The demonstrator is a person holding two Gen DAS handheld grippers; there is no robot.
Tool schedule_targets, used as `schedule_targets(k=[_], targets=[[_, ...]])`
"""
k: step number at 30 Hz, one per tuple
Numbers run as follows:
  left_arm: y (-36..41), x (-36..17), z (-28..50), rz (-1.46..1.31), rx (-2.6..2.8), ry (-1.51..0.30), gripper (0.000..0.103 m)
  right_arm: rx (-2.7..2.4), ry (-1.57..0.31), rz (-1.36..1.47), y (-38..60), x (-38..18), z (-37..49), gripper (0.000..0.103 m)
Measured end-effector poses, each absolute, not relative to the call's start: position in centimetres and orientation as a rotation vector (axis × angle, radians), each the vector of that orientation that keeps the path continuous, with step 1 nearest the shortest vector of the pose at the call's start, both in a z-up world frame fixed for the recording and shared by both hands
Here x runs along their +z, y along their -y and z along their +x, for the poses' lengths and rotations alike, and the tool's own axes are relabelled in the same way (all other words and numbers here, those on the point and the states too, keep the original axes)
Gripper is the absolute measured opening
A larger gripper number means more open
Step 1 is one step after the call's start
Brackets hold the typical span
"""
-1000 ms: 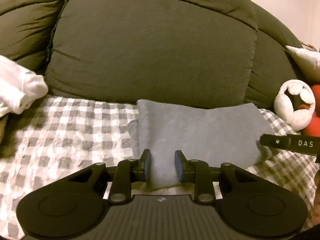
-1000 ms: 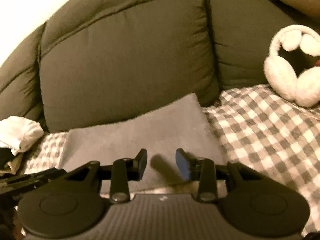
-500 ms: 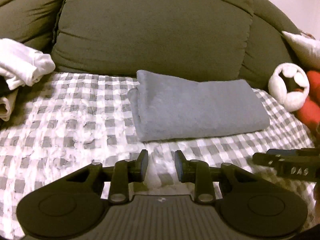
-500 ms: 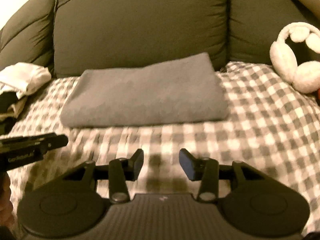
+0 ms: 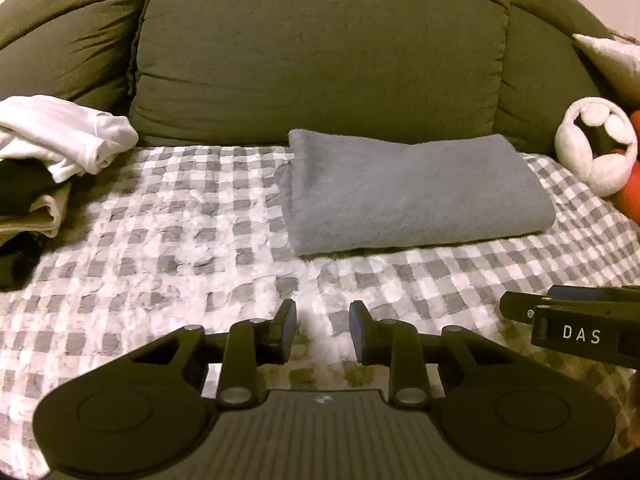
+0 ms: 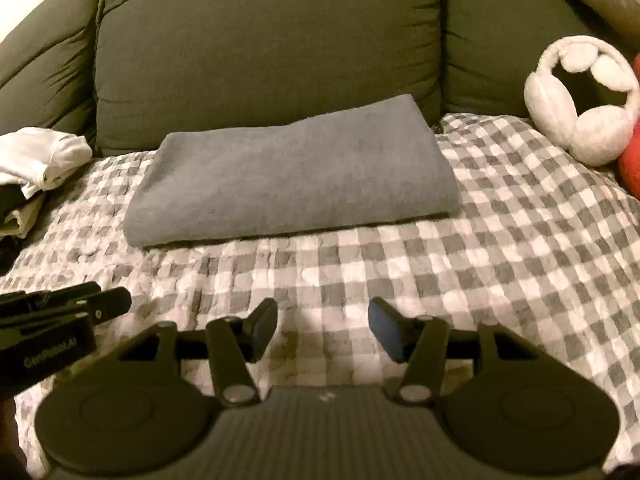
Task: Fold clothes
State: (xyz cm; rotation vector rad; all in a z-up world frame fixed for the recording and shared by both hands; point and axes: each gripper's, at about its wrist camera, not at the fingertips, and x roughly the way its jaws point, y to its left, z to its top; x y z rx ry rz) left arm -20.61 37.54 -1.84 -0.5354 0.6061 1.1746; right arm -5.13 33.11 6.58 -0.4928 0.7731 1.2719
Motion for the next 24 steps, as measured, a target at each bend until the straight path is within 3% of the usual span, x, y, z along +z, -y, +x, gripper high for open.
schedule_targets(k=[17,20,21,22,24], targets=[[-36.7,-1.3,-20.0,-0.494,1.2,-0.659,0.029,1.268,-0.8,-0.491,-32.7,6.7,-5.3,0.066],[-36.8,-1.4,-19.8,-0.489,1.206,-0.669,0.03,1.265,-0.802,-0.492,-32.7,6.6,-5.1,0.078],[-36.8,-1.5,-19.7,-0.483,1.217,-0.674,0.042,1.266,-0.806,-0.492,-32.7,6.6,-5.1,0.087],[-36.9,-1.6,-19.6,-0.473,1.237,-0.678,0.064,1.267,-0.812,-0.492,-32.7,6.4,-5.0,0.102],[-37.1,-1.9,-19.5,-0.456,1.277,-0.684,0.094,1.269,-0.825,-0.493,-32.8,6.2,-4.9,0.103]])
